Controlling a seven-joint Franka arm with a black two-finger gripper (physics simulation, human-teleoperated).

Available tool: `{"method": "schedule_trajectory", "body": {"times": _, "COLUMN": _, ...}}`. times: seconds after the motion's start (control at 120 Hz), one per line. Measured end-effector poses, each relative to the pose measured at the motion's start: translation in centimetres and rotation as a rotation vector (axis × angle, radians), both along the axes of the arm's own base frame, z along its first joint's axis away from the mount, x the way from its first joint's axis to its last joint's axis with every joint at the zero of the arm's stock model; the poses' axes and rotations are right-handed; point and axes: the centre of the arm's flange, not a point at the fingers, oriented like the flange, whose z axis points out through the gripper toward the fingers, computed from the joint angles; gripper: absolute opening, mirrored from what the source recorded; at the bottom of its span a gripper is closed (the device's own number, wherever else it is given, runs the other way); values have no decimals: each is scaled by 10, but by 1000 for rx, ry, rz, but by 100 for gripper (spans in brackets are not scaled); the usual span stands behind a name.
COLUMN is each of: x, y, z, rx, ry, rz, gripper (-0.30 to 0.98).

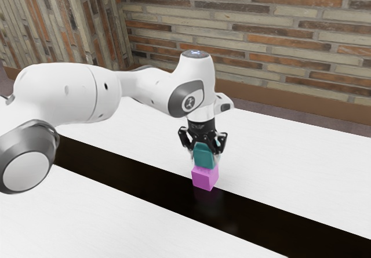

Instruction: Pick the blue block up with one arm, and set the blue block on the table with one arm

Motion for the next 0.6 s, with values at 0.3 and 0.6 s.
{"method": "schedule_trajectory", "body": {"times": 0.3, "x": 8, "y": 80, "z": 57, "rx": 39, "ry": -36, "rz": 51, "gripper": 37}}
{"method": "schedule_trajectory", "body": {"times": 0.6, "x": 42, "y": 172, "z": -33, "rx": 71, "ry": 11, "rz": 72, "gripper": 37}}
